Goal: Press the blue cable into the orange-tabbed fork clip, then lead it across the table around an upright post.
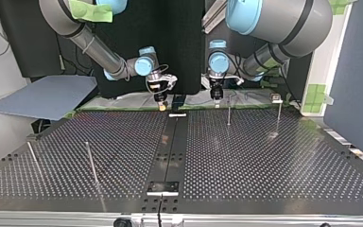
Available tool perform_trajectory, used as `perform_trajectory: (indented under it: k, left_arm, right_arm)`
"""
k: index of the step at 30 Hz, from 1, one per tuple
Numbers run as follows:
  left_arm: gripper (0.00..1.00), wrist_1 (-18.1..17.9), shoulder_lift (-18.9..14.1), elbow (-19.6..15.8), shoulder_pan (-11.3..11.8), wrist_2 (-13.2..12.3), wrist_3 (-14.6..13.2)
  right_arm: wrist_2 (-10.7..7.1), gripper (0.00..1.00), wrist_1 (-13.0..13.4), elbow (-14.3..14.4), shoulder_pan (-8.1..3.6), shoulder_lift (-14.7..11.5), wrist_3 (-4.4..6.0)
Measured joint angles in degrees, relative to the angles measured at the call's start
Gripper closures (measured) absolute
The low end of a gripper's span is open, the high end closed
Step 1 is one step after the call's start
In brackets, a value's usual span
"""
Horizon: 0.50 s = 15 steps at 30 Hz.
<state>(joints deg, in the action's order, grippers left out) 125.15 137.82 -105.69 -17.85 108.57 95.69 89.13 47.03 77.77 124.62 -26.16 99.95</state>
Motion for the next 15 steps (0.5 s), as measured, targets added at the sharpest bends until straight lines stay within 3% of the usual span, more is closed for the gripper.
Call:
perform_trajectory:
  k: [15]
  left_arm:
    - [0.0,-0.1,-0.3,0.0,-0.7,0.1,-3.4]
  right_arm:
    - [0.08,1.0,0.2,0.0,-0.03,0.1,0.0]
